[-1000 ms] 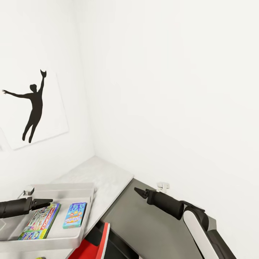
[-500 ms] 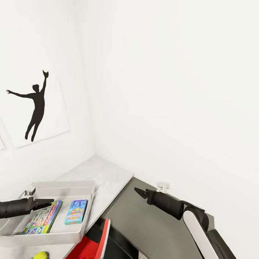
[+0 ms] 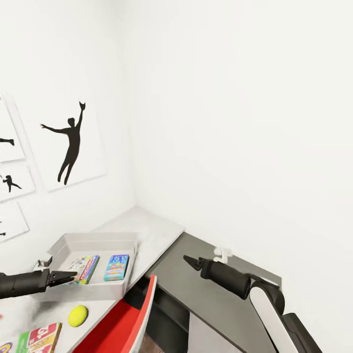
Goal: Put all the toys in the child's room - the three board games (two on the bed and one on the table), the two jigsaw puzzles on the table, and the tennis ball on the table - inside the toy box on the table in the child's room.
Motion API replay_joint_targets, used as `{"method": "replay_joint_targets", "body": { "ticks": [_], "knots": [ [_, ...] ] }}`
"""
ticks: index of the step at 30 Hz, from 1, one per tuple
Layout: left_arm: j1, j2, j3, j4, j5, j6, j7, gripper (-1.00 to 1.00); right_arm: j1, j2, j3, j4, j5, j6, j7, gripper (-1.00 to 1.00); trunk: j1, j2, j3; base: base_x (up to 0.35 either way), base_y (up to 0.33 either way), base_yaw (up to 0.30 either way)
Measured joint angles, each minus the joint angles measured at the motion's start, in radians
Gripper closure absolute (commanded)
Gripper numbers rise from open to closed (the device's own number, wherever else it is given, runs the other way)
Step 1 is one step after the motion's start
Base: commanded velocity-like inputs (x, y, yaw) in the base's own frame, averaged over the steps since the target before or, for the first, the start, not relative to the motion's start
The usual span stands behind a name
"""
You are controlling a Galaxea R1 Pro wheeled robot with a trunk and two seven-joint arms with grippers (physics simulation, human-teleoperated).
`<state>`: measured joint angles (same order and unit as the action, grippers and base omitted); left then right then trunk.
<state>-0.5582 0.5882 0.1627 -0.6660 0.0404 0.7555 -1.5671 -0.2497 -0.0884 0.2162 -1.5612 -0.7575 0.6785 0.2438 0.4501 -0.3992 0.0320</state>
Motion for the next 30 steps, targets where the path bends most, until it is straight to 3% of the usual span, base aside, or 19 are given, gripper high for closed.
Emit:
{"method": "replay_joint_targets", "body": {
  "ticks": [12,30],
  "knots": [
    [0.000,-0.001,0.000,0.000,0.000,-0.001,0.000,-1.00,0.000,0.000,0.001,0.000,0.000,-0.005,0.000,-1.00,0.000,0.000,0.018,-0.287,0.000,0.132],
    [0.000,-0.002,0.001,0.000,0.002,-0.003,0.000,-1.00,0.000,0.000,0.000,0.000,0.002,-0.006,0.000,-1.00,-0.001,0.000,0.045,-0.027,0.000,0.181]
  ]
}}
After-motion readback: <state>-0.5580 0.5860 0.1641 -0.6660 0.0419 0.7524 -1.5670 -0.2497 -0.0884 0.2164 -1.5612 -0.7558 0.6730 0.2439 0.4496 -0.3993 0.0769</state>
